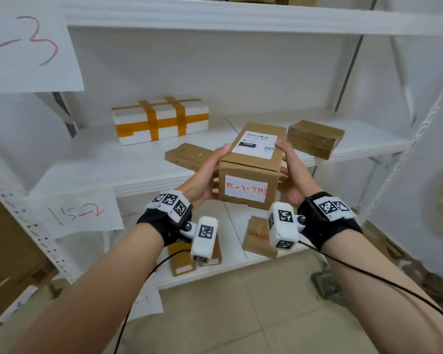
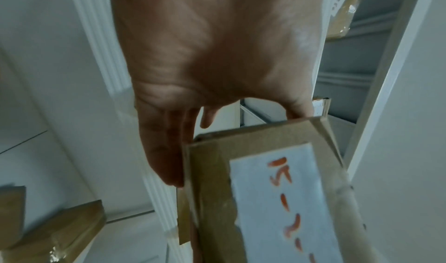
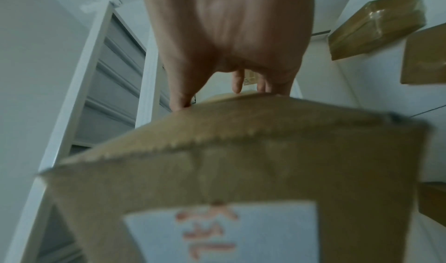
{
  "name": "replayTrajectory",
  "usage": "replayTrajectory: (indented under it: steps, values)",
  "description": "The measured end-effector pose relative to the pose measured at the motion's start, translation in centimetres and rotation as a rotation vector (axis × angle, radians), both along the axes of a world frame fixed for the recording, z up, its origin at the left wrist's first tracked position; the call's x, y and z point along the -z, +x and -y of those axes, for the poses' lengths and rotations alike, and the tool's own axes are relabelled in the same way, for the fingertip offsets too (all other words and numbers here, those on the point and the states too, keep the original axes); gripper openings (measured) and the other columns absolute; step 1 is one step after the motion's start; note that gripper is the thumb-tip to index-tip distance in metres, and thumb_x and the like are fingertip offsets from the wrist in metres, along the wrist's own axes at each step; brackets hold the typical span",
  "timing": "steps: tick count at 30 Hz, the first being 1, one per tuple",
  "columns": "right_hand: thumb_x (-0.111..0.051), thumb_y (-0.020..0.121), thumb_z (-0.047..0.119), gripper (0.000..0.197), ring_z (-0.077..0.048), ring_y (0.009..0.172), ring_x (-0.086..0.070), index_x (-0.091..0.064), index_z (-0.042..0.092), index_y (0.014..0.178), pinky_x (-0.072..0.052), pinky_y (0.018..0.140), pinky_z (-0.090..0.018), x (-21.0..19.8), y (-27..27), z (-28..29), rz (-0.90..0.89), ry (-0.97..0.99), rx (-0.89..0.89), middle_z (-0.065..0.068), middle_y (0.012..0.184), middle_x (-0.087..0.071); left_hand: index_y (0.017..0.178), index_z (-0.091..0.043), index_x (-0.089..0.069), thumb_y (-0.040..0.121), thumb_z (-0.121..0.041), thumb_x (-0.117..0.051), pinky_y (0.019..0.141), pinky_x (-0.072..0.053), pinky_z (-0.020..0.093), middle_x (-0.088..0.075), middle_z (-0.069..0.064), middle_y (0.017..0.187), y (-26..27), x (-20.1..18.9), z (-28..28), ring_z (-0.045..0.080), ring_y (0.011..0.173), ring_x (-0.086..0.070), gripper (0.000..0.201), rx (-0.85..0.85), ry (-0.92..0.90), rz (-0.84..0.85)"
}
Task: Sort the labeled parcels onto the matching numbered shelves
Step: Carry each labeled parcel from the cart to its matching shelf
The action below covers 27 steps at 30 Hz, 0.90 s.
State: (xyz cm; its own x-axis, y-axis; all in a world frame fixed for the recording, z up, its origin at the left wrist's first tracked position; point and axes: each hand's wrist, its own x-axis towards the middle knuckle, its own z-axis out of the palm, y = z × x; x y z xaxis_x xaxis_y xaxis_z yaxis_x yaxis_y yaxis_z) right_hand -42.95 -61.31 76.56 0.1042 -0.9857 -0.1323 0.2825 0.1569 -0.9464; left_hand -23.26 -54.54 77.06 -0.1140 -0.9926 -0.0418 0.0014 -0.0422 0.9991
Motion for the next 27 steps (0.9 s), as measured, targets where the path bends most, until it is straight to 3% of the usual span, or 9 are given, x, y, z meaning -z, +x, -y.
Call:
replayTrajectory:
  steps: [2, 5, 9, 12, 15, 21, 23, 25, 27]
  values:
    - [-0.069, 0.085, 0.057, 0.055, -0.018, 0.084, -0.066, -0.068, 0.020, 0.126, -0.052, 0.061, -0.024, 0.0, -0.5, 2.4, 0.019, -0.013, -0.011, -0.007, 0.115, -0.075, 0.127, -0.029, -0.062, 0.088, -0.068, -0.047, 0.095, -0.052, 0.057, -0.070, 0.011, 0.120, -0.6, -0.3, 2.7, 0.032, 0.116, -0.064, 0.057, -0.008, 0.005, 0.032]
    - [-0.063, 0.091, 0.057, 0.053, -0.011, 0.078, -0.065, -0.067, 0.020, 0.129, -0.051, 0.055, -0.021, -0.2, -1.5, 5.9, 0.055, -0.019, -0.065, -0.003, 0.107, -0.073, 0.126, -0.023, -0.063, 0.090, -0.063, -0.046, 0.098, -0.050, 0.056, -0.068, 0.018, 0.120, -1.5, -0.6, 6.7, 0.037, 0.118, -0.062, 0.056, -0.050, 0.037, 0.048]
    - [-0.071, 0.072, 0.068, 0.079, -0.023, 0.114, -0.059, -0.059, 0.022, 0.135, -0.053, 0.071, -0.032, -0.6, -2.7, 11.6, -0.028, 0.026, -0.078, -0.008, 0.139, -0.055, 0.126, -0.027, -0.061, 0.094, -0.056, -0.043, 0.091, -0.056, 0.051, -0.071, 0.015, 0.114, -3.3, -1.0, 12.6, 0.032, 0.109, -0.067, 0.047, -0.130, 0.053, 0.015]
    - [-0.063, 0.085, 0.059, 0.058, -0.022, 0.100, -0.057, -0.063, 0.017, 0.126, -0.050, 0.076, -0.034, -0.8, -3.2, 15.2, -0.038, 0.027, -0.128, -0.007, 0.116, -0.059, 0.120, -0.028, -0.061, 0.099, -0.044, -0.043, 0.082, -0.060, 0.047, -0.069, 0.007, 0.106, -4.6, -1.2, 16.5, 0.029, 0.102, -0.066, 0.031, -0.211, 0.044, -0.036]
    - [-0.056, 0.095, 0.047, 0.033, -0.018, 0.091, -0.056, -0.069, 0.022, 0.110, -0.046, 0.078, -0.032, -0.2, -3.3, 18.3, -0.037, 0.015, -0.171, 0.000, 0.088, -0.064, 0.129, -0.024, -0.059, 0.098, -0.044, -0.047, 0.087, -0.058, 0.051, -0.068, 0.010, 0.114, -5.5, -0.9, 20.3, 0.030, 0.106, -0.065, 0.039, -0.249, 0.063, -0.055]
    - [-0.048, 0.102, 0.038, 0.022, -0.014, 0.082, -0.064, -0.063, 0.022, 0.098, -0.049, 0.073, -0.029, 1.5, -3.0, 22.7, -0.017, 0.003, -0.214, 0.008, 0.070, -0.072, 0.135, -0.018, -0.054, 0.099, -0.047, -0.047, 0.089, -0.058, 0.046, -0.068, 0.014, 0.120, -6.0, 0.5, 25.2, 0.032, 0.107, -0.067, 0.047, -0.308, 0.102, -0.017]
    - [-0.045, 0.103, 0.036, 0.023, -0.012, 0.075, -0.068, -0.062, 0.022, 0.095, -0.054, 0.071, -0.032, 2.0, -2.9, 23.7, -0.019, 0.006, -0.228, 0.007, 0.072, -0.074, 0.134, -0.014, -0.055, 0.102, -0.045, -0.043, 0.090, -0.056, 0.037, -0.068, 0.012, 0.123, -6.0, 0.9, 26.2, 0.026, 0.104, -0.067, 0.047, -0.330, 0.103, 0.017]
    - [-0.044, 0.103, 0.037, 0.026, -0.018, 0.080, -0.069, -0.063, 0.019, 0.104, -0.055, 0.079, -0.039, 2.5, -2.4, 24.5, -0.043, 0.028, -0.237, -0.001, 0.085, -0.075, 0.135, -0.011, -0.055, 0.105, -0.042, -0.037, 0.077, -0.051, 0.018, -0.066, 0.005, 0.122, -5.9, 1.3, 26.9, 0.013, 0.094, -0.064, 0.047, -0.338, 0.111, 0.102]
    - [-0.046, 0.102, 0.038, 0.030, -0.023, 0.085, -0.069, -0.065, 0.018, 0.115, -0.056, 0.077, -0.041, 3.0, -2.0, 25.0, -0.083, 0.065, -0.225, -0.008, 0.096, -0.074, 0.135, -0.011, -0.054, 0.105, -0.043, -0.035, 0.072, -0.047, 0.015, -0.062, 0.002, 0.119, -5.8, 1.8, 27.1, 0.013, 0.098, -0.062, 0.048, -0.341, 0.146, 0.207]
